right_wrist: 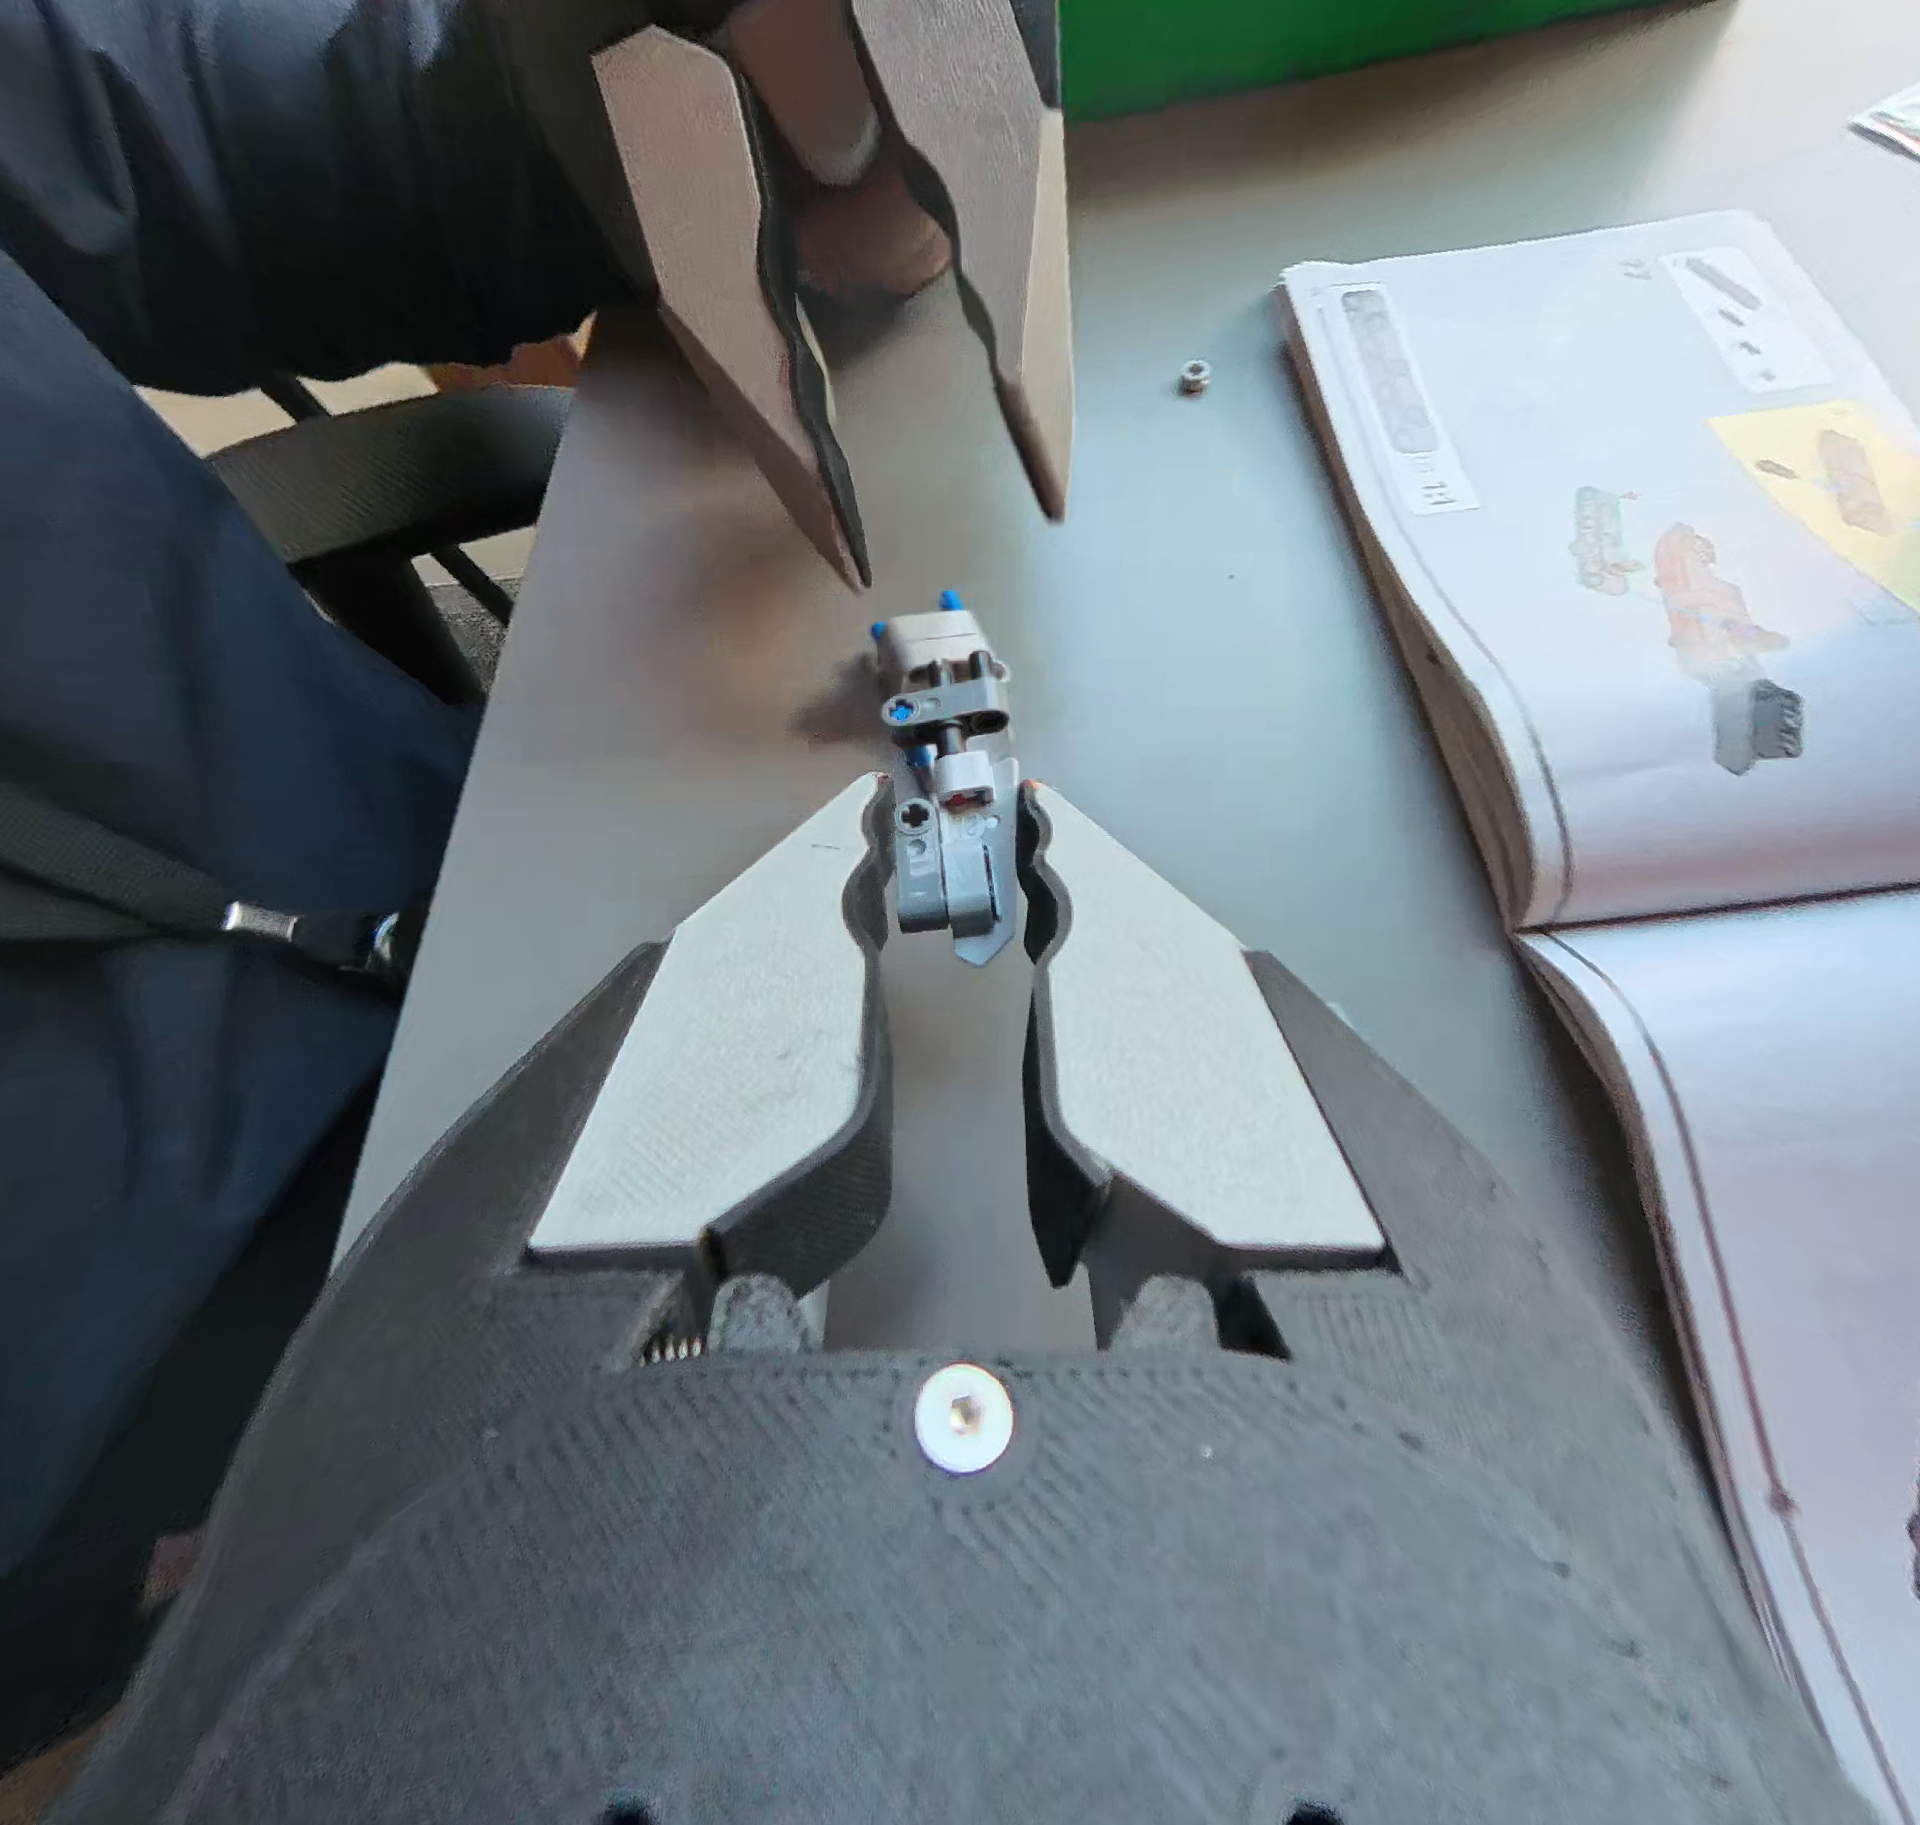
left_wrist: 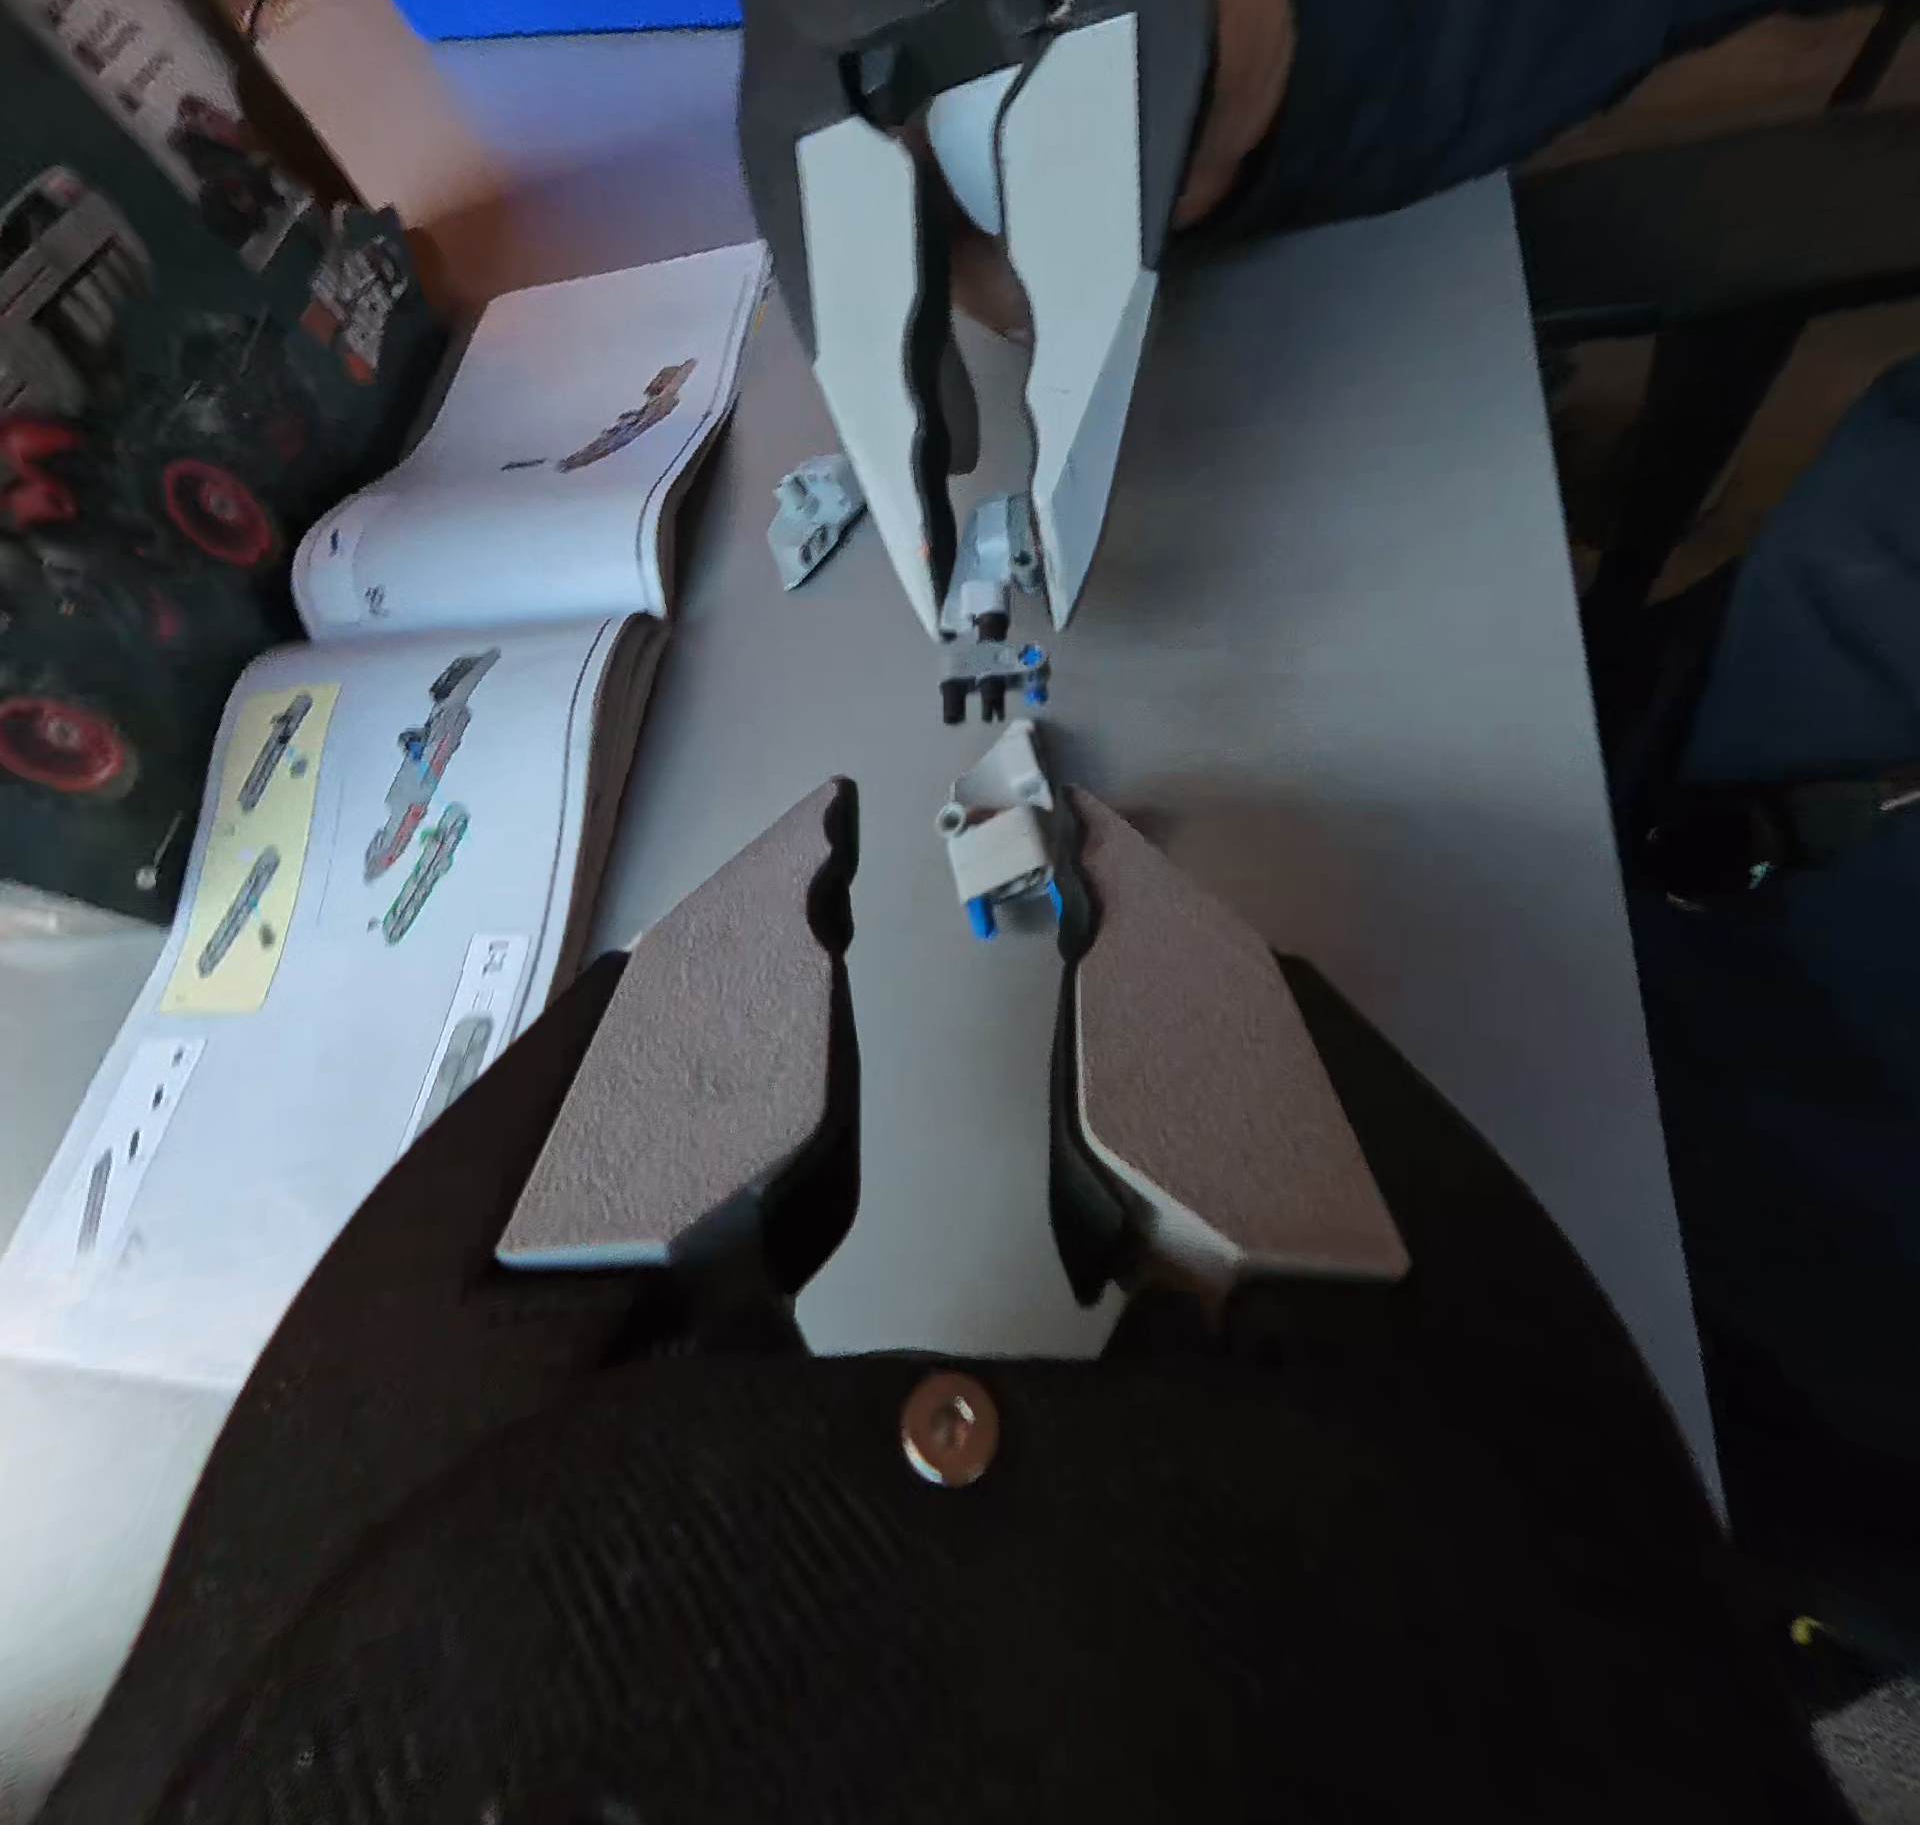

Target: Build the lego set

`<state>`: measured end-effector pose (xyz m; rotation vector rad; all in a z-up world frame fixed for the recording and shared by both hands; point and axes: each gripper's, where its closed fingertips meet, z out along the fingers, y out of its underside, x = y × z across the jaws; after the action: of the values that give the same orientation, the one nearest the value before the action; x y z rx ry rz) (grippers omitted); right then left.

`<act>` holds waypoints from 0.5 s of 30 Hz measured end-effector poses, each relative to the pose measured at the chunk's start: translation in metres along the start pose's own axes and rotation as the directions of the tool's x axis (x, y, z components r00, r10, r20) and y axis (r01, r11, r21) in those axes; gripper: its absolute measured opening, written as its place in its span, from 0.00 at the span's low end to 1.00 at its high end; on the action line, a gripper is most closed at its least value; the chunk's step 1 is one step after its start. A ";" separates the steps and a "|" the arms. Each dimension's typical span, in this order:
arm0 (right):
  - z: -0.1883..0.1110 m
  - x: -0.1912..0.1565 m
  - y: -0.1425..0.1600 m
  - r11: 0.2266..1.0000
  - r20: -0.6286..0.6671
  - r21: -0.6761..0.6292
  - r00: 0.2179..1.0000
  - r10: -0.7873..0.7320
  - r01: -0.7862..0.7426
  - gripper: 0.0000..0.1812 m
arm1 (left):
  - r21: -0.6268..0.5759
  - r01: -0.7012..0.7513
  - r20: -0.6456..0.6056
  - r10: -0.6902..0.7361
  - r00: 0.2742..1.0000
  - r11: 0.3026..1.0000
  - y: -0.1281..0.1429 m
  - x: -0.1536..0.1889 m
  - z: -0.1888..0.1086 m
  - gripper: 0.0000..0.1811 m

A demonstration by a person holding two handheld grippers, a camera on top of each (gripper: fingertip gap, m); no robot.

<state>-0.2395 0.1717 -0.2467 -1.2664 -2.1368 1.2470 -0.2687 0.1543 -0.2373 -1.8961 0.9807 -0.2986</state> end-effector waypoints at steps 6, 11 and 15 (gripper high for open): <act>0.003 0.009 0.000 0.999 -0.043 -0.018 0.999 0.026 -0.027 0.11 | -0.053 0.162 -0.024 -0.163 0.986 0.985 0.017 -0.009 -0.006 0.23; 0.009 0.002 0.004 0.996 -0.039 -0.094 0.999 -0.010 0.006 0.11 | -0.154 0.216 -0.095 -0.232 0.968 0.964 0.022 0.006 0.008 0.25; 0.013 -0.005 0.006 0.988 0.012 -0.151 1.000 0.023 -0.021 0.11 | -0.213 0.270 -0.138 -0.303 0.943 0.939 0.024 0.014 0.016 0.19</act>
<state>-0.2420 0.1624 -0.2579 -1.3484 -2.2695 1.1236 -0.2633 0.1485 -0.2682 -2.2246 0.8643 -0.5628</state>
